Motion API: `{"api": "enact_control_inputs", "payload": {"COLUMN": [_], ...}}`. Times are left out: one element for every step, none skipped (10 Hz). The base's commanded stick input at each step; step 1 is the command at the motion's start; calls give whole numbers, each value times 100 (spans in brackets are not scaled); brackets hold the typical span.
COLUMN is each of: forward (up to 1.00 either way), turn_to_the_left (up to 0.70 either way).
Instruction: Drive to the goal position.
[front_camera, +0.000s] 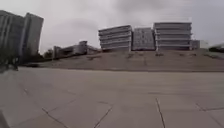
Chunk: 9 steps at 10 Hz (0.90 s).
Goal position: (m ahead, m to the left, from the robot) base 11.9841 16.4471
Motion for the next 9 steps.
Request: {"api": "enact_control_inputs", "payload": {"forward": [100, 100, 100, 100, 100, 100, 100, 100, 100], "turn_to_the_left": [9, 35, 11, 0, 10, 33, 5, 0, 0]}}
